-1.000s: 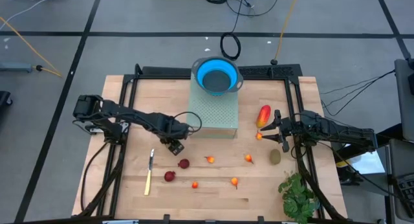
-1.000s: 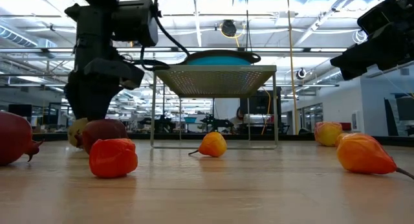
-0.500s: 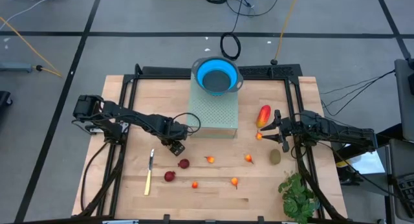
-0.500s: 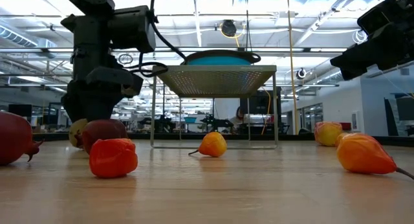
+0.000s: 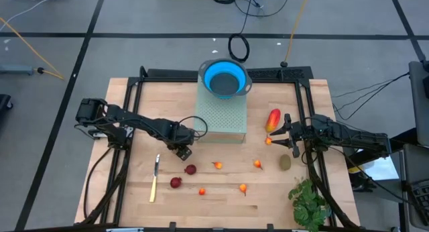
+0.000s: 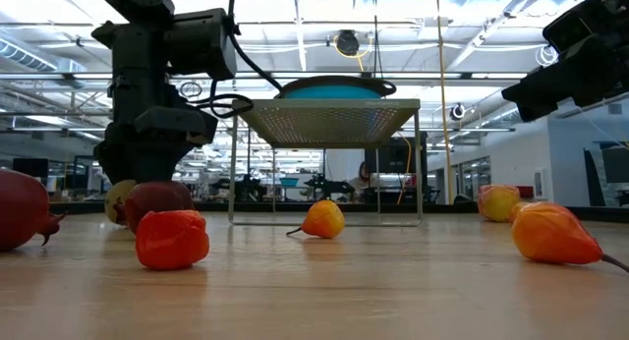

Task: Pick & Place Fruit
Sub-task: Put the kiwi into the blue strainer bowl on the shelf

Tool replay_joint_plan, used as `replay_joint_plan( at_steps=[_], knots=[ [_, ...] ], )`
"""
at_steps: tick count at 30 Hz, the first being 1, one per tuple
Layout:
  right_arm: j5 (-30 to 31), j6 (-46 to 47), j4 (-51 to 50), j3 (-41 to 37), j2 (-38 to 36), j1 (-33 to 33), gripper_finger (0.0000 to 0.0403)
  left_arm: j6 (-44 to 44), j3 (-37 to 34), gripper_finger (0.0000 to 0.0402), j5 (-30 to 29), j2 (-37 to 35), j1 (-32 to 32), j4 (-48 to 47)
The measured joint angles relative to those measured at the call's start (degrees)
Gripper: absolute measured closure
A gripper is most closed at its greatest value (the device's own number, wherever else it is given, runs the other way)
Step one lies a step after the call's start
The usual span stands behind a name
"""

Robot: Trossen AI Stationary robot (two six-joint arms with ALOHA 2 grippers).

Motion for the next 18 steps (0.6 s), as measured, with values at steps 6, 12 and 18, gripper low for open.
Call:
replay_joint_plan(
  at_steps=[6, 12, 18],
  knots=[
    [0.00, 0.00, 0.01, 0.00, 0.00, 0.00, 0.0264, 0.52, 0.00, 0.0128, -0.38, 0.00, 0.00, 0.00],
    [0.00, 0.00, 0.02, 0.02, 0.02, -0.02, 0.0264, 1.10, 0.00, 0.0128, -0.40, 0.00, 0.00, 0.00],
    [0.00, 0.00, 0.02, 0.01, 0.01, -0.02, 0.0264, 1.60, 0.00, 0.0128, -0.92, 0.00, -0.07, 0.00]
  ],
)
